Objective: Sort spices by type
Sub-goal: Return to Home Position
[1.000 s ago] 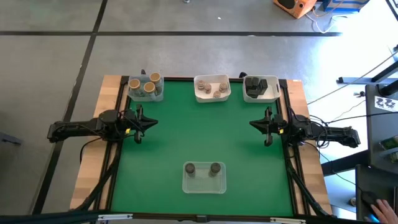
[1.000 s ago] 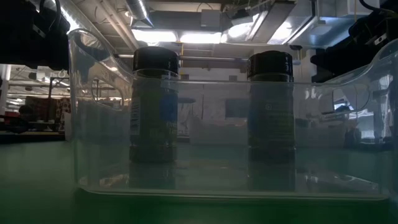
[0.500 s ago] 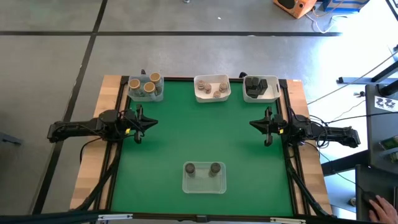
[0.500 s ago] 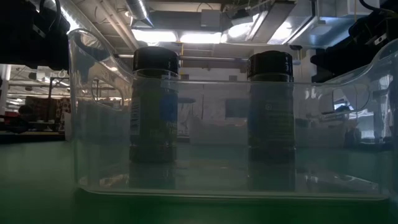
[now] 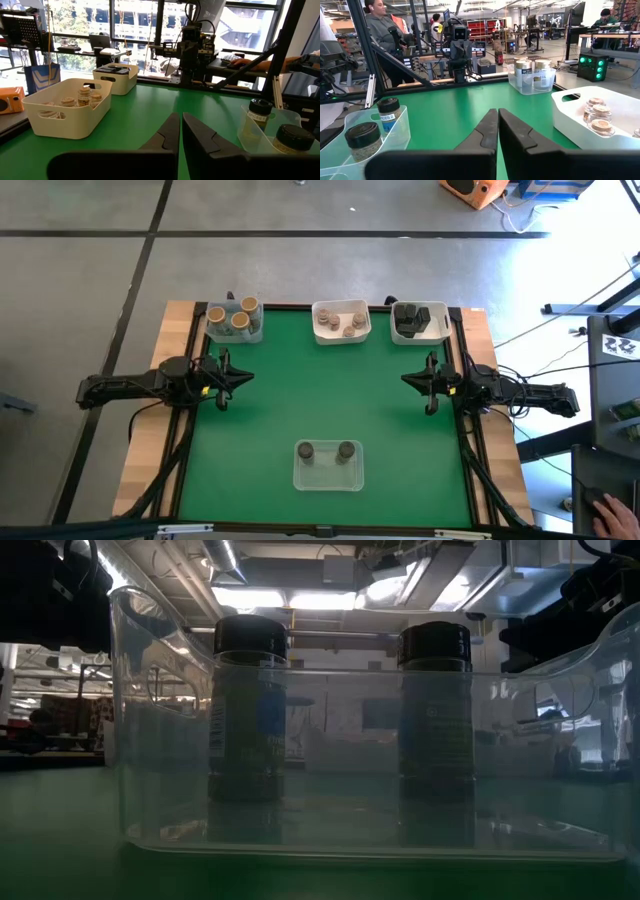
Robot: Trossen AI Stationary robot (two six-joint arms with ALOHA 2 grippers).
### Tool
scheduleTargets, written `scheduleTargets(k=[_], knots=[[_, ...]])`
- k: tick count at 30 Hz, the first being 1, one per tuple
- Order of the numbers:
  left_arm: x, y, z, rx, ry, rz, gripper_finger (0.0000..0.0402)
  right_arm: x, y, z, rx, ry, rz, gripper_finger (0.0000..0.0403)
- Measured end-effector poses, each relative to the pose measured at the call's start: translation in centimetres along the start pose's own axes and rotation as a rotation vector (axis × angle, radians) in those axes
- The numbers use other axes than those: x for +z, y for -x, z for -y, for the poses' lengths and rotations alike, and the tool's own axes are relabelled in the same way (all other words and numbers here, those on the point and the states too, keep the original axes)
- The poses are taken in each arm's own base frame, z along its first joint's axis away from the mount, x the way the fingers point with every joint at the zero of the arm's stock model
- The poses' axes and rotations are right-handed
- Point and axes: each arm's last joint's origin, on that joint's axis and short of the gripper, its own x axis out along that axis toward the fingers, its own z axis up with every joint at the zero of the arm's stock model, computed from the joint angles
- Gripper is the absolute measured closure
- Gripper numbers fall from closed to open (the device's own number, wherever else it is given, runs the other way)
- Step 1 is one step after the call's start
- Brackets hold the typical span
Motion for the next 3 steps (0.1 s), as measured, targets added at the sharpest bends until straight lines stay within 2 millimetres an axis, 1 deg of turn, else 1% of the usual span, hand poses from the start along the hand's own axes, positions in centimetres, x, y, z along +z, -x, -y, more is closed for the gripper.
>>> scheduleTargets(k=[3], knots=[[0.00,0.00,0.00,0.000,0.000,0.000,0.0396,0.00,0.00,0.00,0.000,0.000,0.000,0.0387]])
